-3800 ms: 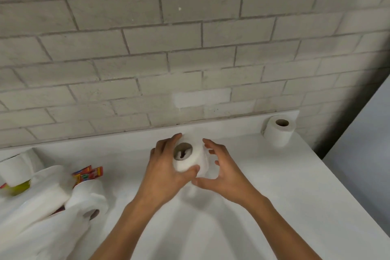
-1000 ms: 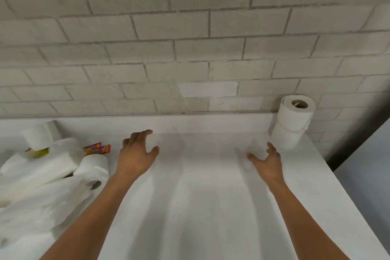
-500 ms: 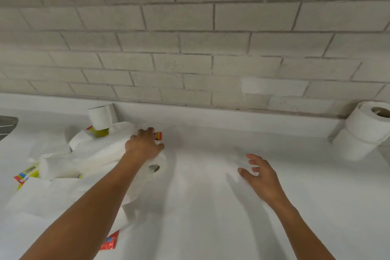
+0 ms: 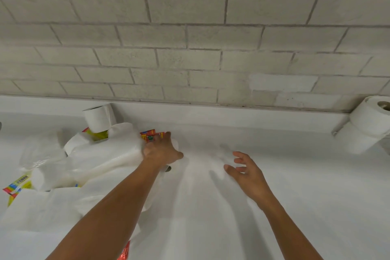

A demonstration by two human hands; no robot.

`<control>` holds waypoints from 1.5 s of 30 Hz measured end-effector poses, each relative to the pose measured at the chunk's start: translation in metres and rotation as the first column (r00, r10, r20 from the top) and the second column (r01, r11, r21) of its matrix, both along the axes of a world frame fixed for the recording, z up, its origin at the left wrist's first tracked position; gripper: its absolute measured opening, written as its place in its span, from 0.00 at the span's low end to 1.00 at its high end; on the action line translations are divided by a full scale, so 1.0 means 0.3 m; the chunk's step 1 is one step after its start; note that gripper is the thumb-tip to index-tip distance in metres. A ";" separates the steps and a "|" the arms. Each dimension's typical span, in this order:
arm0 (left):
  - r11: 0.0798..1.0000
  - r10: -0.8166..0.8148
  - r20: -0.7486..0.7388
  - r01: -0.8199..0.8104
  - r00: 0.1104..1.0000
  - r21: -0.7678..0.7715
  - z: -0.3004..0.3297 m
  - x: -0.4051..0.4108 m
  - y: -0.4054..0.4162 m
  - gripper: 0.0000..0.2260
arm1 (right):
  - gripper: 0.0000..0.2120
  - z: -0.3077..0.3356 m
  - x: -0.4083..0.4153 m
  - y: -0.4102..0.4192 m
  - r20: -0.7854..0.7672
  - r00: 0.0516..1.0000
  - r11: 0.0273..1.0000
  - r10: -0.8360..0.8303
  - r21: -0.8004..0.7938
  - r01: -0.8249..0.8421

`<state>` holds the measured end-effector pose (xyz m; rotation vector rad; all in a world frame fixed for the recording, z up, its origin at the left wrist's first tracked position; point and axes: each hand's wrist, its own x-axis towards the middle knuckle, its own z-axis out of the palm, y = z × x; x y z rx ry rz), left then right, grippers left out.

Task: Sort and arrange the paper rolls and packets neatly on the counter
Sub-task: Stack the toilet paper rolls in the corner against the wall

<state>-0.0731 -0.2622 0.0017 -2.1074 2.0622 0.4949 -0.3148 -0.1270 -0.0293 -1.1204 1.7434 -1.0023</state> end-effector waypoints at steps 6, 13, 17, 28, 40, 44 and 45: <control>0.997 -0.053 -0.355 0.031 0.933 -0.069 0.033 -0.056 0.015 0.46 | 0.25 0.016 -0.011 0.001 0.117 0.993 0.999 -0.030 0.015 0.029; 1.000 0.014 -0.781 -0.015 0.624 0.005 0.121 -0.164 0.088 0.52 | 0.34 0.068 -0.077 0.002 0.411 0.912 1.000 0.007 0.014 -0.014; 0.999 -0.038 -0.861 0.036 0.507 -0.023 0.139 -0.258 0.162 0.50 | 0.30 0.115 -0.138 0.016 0.521 0.853 0.998 0.045 0.013 -0.060; 0.954 -0.259 -0.890 0.242 0.376 -0.175 0.142 -0.604 0.362 0.48 | 0.29 0.185 -0.397 0.101 0.498 0.843 0.977 0.206 -0.157 -0.146; 0.955 -0.287 -0.802 0.219 0.523 -0.199 0.054 -0.817 0.354 0.45 | 0.36 0.074 -0.797 0.029 0.349 0.892 0.932 -0.288 -0.111 0.345; 0.965 -0.261 -0.773 0.178 0.578 -0.193 0.004 -0.812 0.321 0.41 | 0.39 0.018 -0.927 -0.071 0.252 0.880 0.891 -0.403 -0.113 0.440; 0.966 -0.256 -0.767 0.170 0.588 -0.193 -0.005 -0.807 0.313 0.40 | 0.38 0.009 -0.951 -0.091 0.234 0.872 0.875 -0.430 -0.130 0.467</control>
